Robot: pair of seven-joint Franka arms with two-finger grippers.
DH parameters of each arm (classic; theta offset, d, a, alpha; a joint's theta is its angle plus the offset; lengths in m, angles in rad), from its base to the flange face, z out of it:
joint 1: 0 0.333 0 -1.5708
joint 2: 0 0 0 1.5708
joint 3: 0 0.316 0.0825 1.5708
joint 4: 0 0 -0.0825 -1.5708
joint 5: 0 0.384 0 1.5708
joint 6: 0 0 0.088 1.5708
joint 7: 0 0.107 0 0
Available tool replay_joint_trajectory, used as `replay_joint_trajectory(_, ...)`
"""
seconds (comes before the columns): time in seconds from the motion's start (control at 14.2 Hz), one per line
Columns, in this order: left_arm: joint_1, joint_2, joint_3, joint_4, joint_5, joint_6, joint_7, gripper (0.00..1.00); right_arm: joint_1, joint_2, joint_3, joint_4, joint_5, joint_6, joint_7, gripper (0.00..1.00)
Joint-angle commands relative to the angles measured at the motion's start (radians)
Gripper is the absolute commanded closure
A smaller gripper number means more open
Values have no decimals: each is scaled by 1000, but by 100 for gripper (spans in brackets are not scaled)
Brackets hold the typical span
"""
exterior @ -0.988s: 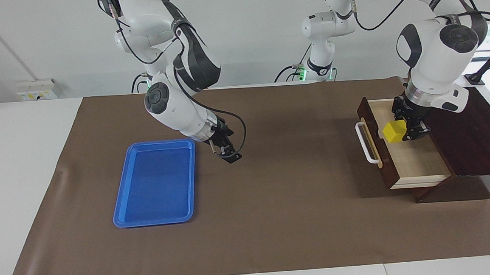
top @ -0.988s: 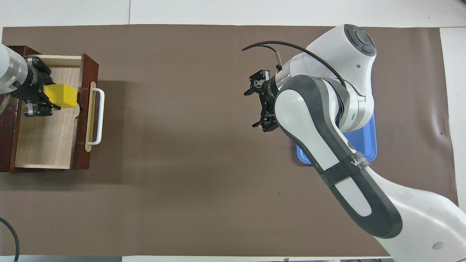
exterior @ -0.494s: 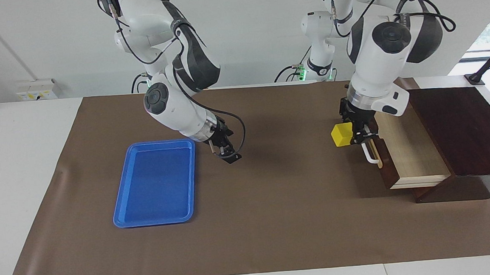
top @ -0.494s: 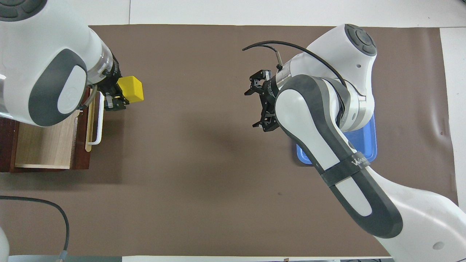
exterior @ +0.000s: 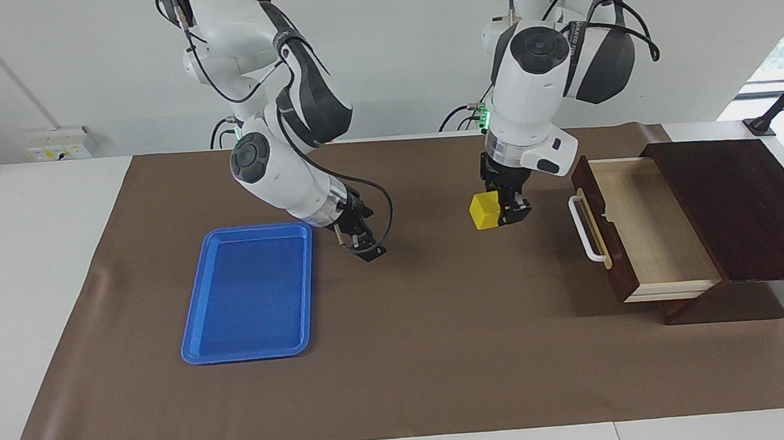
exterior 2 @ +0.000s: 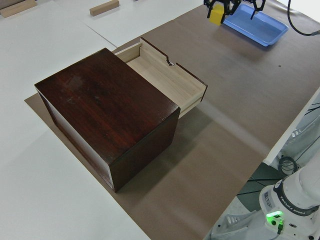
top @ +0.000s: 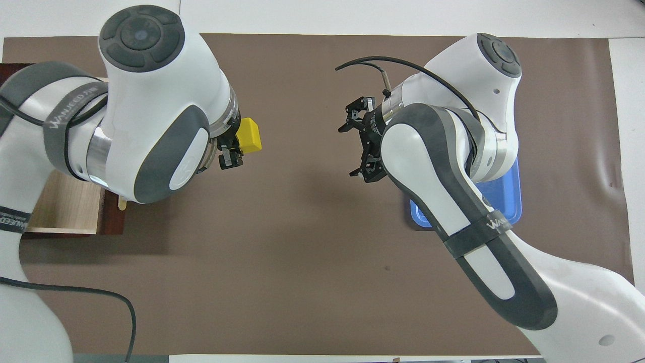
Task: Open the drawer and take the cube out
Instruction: 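Lift the yellow cube out of the drawer toward the right gripper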
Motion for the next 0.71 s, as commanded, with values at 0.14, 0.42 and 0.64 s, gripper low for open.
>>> replay_joint_trajectory(0.14,-49,-5,17,-60,-10,47,-42,100,7,-2,2,4,7,-19,-6,1)
replay_joint_trajectory(0.42,-62,-8,17,-75,-10,56,-44,100,39,3,2,32,2,-20,-9,1)
replay_joint_trajectory(0.64,-67,-10,17,-78,-10,59,-61,100,50,50,0,120,0,-51,5,2)
